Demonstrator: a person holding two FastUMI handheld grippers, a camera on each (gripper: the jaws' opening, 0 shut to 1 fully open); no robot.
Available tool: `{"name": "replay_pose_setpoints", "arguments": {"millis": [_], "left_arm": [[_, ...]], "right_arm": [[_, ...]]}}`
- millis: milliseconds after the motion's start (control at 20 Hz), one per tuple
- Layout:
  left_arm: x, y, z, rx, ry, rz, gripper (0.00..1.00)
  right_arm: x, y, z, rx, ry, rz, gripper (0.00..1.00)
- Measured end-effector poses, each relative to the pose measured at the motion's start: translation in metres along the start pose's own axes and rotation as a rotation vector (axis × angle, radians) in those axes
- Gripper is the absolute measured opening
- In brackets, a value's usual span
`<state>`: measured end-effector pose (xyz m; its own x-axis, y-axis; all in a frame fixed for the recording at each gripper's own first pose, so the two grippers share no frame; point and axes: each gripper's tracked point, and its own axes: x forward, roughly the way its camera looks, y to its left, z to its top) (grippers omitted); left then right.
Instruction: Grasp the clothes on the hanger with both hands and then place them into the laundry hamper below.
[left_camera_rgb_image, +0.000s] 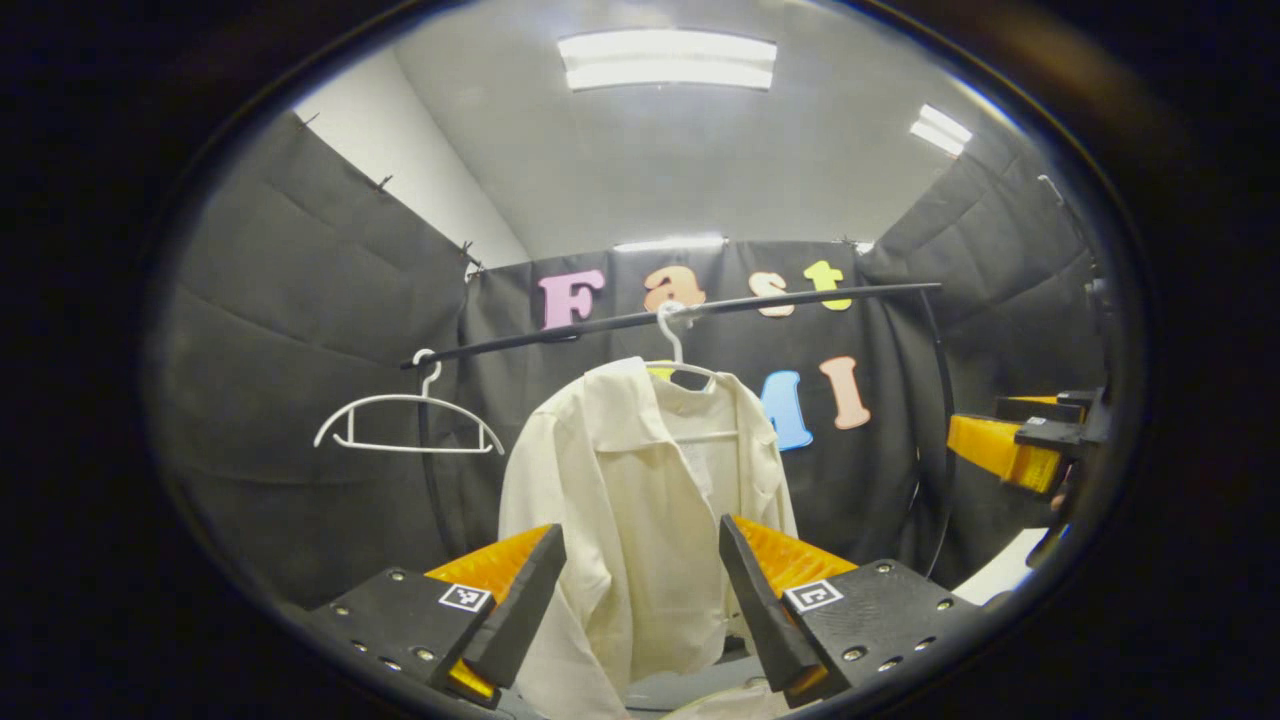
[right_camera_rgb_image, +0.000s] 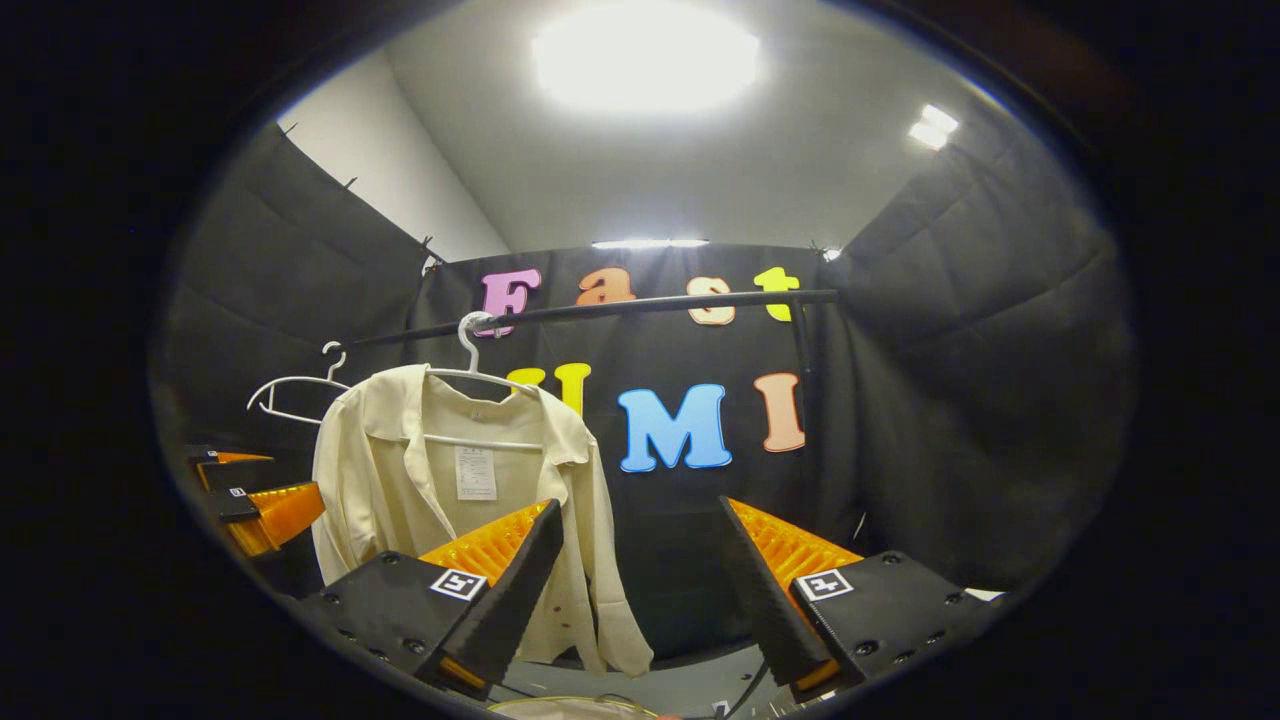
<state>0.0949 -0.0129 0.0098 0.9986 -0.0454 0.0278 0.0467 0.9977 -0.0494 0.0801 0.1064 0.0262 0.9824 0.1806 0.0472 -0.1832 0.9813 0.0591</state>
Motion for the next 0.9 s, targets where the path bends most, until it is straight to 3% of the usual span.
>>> {"name": "replay_pose_setpoints", "arguments": {"millis": [300,900], "left_arm": [[0.048,-0.03,0.005,0.017,-0.012,0.046,0.89],[0.134,-0.038,-0.019,0.05,0.046,0.16,0.89]], "right_arm": [[0.058,0.009,-0.009,0.043,0.014,0.115,0.96],[0.149,0.045,-0.032,0.114,0.054,0.342,0.96]]}}
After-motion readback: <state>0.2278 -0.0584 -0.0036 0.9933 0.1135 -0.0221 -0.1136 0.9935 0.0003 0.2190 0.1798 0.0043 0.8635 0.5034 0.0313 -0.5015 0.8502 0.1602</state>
